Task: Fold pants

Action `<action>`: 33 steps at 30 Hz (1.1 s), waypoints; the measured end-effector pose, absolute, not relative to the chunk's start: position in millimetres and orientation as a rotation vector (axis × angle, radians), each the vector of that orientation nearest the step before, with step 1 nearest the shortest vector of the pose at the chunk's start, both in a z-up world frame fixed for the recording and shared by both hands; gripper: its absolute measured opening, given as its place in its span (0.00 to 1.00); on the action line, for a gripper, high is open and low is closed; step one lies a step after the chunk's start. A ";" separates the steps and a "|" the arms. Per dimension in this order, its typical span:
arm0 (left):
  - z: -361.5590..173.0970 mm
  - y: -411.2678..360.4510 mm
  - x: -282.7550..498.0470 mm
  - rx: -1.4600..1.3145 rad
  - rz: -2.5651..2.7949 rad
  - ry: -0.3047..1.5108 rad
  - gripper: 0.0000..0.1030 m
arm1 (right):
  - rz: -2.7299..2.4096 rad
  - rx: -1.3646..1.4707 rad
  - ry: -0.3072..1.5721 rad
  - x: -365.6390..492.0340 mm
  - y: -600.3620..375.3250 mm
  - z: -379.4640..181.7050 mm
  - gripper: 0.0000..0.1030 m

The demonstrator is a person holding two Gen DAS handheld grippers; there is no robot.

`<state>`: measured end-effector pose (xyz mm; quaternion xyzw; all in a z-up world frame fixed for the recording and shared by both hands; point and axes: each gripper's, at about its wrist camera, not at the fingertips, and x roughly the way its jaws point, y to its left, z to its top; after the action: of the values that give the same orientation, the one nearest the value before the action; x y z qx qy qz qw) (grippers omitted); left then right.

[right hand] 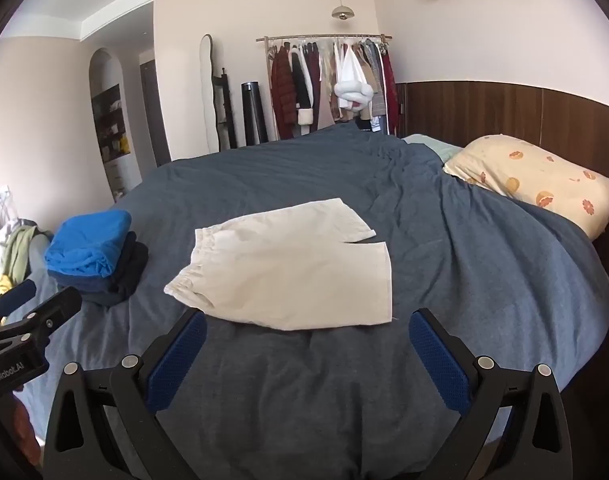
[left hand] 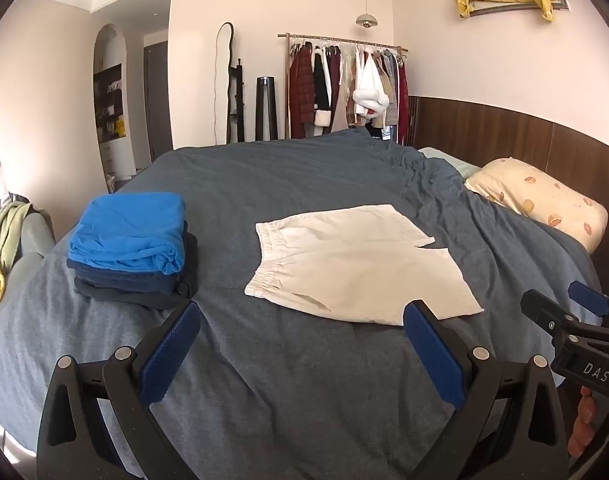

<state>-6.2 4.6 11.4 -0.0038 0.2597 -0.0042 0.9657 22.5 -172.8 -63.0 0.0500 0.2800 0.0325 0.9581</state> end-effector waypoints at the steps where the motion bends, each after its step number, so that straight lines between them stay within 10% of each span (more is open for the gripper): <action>1: 11.3 4.4 -5.9 -0.009 -0.010 0.525 1.00 | 0.066 0.101 0.565 22.4 -172.8 -62.9 0.99; 33: 20.8 5.5 -12.3 -0.013 -0.020 0.500 1.00 | 0.082 0.078 0.511 13.4 -171.9 -49.2 0.99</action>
<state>-12.3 5.5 20.8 -0.0062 0.2472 -0.0098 0.9689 13.4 -171.9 -49.2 0.0386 0.2524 0.0407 0.9660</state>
